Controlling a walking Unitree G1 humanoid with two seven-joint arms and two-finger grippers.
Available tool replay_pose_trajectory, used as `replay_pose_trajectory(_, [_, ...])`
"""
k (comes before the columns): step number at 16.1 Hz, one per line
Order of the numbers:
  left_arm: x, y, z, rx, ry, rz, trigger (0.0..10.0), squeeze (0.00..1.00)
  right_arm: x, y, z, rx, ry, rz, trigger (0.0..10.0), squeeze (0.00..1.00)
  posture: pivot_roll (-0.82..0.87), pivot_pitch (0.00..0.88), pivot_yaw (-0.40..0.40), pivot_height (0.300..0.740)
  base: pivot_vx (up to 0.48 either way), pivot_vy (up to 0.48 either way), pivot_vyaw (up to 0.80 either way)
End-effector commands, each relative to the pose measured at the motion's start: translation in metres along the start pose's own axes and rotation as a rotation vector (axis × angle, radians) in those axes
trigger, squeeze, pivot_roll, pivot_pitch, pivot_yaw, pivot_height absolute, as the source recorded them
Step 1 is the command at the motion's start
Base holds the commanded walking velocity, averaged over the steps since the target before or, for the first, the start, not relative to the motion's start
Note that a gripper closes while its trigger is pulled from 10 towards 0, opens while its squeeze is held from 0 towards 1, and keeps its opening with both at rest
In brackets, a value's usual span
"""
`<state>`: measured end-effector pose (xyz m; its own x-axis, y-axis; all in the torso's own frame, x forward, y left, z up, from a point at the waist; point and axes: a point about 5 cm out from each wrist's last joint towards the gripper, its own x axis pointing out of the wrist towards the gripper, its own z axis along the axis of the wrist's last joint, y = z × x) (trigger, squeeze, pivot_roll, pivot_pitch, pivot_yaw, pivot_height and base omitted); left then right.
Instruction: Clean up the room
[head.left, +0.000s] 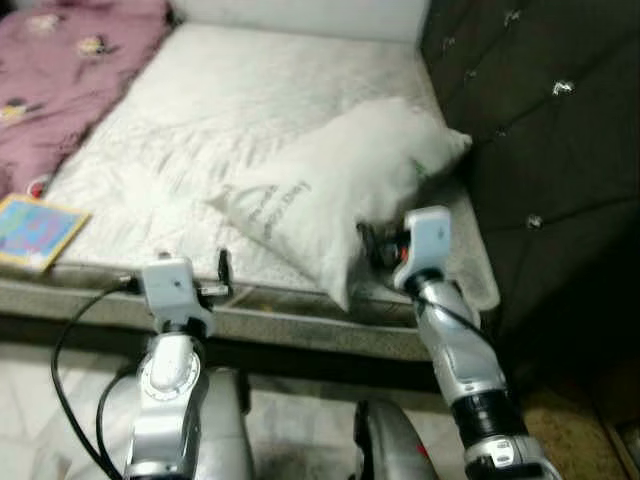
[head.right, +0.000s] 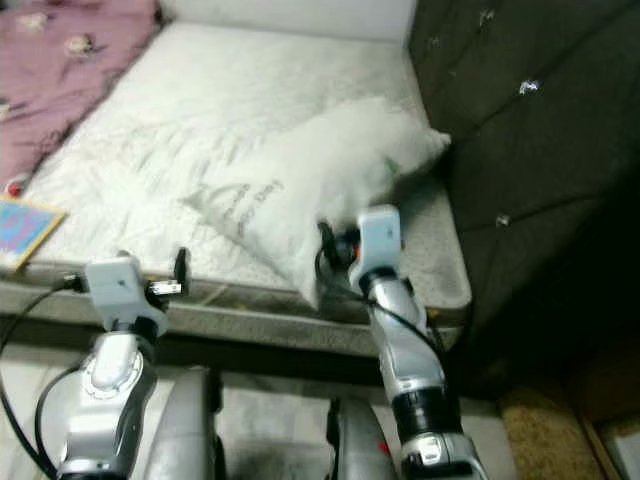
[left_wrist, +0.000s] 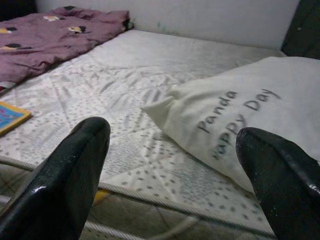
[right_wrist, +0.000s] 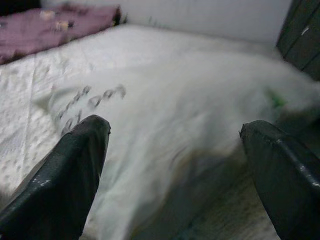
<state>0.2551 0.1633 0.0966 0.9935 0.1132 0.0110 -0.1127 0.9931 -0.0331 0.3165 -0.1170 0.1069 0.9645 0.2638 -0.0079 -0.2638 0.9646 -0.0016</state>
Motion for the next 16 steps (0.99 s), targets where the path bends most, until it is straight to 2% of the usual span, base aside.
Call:
replay_pose_trajectory(1, [0.005, -0.001, 0.012, 0.006, -0.05, -0.005, 10.0, 0.0, 0.005, 0.0, 0.014, -0.024, -0.051, 0.017, 10.0, 0.0, -0.05, 0.051, -0.035, 0.599, 0.0, 0.0, 0.0])
replay_pose_trajectory(4, [0.001, -0.003, 0.014, -0.017, -0.067, -0.032, 10.0, 0.0, 0.005, 0.004, 0.013, -0.035, -0.052, 0.038, 10.0, 0.0, -0.04, 0.053, -0.035, 0.599, 0.085, 0.0, 0.0])
replay_pose_trajectory(14, [0.001, -0.009, 0.012, -0.029, -0.059, -0.066, 10.0, 0.0, 0.003, 0.004, 0.01, -0.058, -0.049, 0.057, 10.0, 0.0, -0.05, 0.054, -0.032, 0.599, 0.393, 0.0, 0.0])
replay_pose_trajectory(16, [0.001, -0.011, 0.01, -0.025, -0.044, -0.069, 10.0, 0.0, 0.003, 0.003, 0.01, -0.06, -0.048, 0.058, 10.0, 0.0, -0.05, 0.057, -0.033, 0.599, 0.0, 0.0, 0.0])
